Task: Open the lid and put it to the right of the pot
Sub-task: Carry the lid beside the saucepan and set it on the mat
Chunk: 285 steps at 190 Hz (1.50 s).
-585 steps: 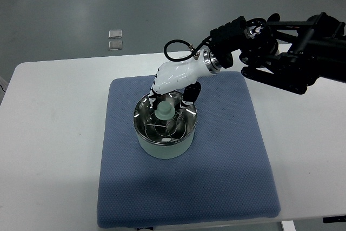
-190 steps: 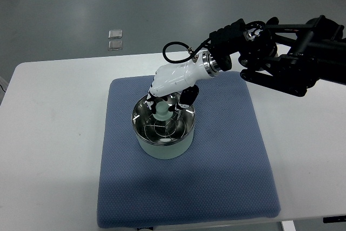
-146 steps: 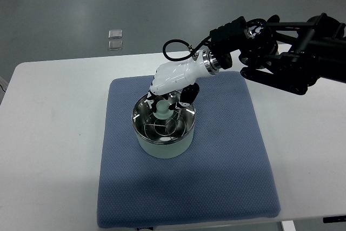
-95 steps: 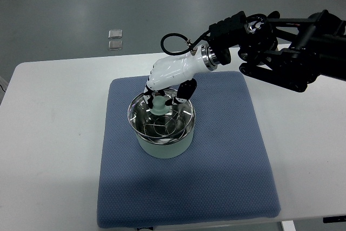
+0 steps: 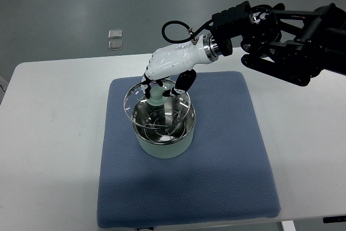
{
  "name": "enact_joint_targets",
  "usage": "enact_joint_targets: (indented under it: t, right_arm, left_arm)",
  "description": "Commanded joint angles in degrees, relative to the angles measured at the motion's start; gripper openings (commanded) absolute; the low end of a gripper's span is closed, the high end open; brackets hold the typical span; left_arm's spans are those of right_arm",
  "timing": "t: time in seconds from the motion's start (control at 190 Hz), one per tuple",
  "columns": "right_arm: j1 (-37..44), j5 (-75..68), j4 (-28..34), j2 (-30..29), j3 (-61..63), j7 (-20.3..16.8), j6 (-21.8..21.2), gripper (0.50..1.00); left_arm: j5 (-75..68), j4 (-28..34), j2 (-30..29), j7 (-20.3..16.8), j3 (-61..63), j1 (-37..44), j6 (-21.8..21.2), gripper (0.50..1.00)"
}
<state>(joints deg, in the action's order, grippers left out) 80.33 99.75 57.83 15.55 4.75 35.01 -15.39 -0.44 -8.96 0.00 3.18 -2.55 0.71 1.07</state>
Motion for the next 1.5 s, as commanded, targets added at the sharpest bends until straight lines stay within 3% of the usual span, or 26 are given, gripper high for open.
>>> enact_joint_targets:
  t: [0.0, 0.258, 0.532, 0.986, 1.497]
  right_arm:
    - [0.00, 0.00, 0.00, 0.62, 0.79, -0.01, -0.35, 0.500]
    - [-0.96, 0.00, -1.06, 5.11, 4.39, -0.01, -0.70, 0.500]
    - [-7.73, -1.31, -8.26, 11.52, 5.97, -0.01, 1.85, 0.500]
    - [-18.54, -1.66, -18.46, 9.24, 5.71, -0.01, 8.71, 0.500]
    - [-21.71, -1.66, -20.92, 5.28, 5.09, -0.01, 11.96, 0.511]
  left_arm:
    - [0.00, 0.00, 0.00, -0.02, 0.00, -0.01, -0.01, 1.000]
    - [0.00, 0.00, 0.00, -0.02, 0.00, -0.01, -0.01, 1.000]
    - [0.00, 0.00, 0.00, -0.02, 0.00, -0.01, -0.01, 1.000]
    - [0.00, 0.00, 0.00, -0.02, 0.00, -0.01, -0.01, 1.000]
    - [0.00, 0.00, 0.00, -0.02, 0.00, -0.01, -0.01, 1.000]
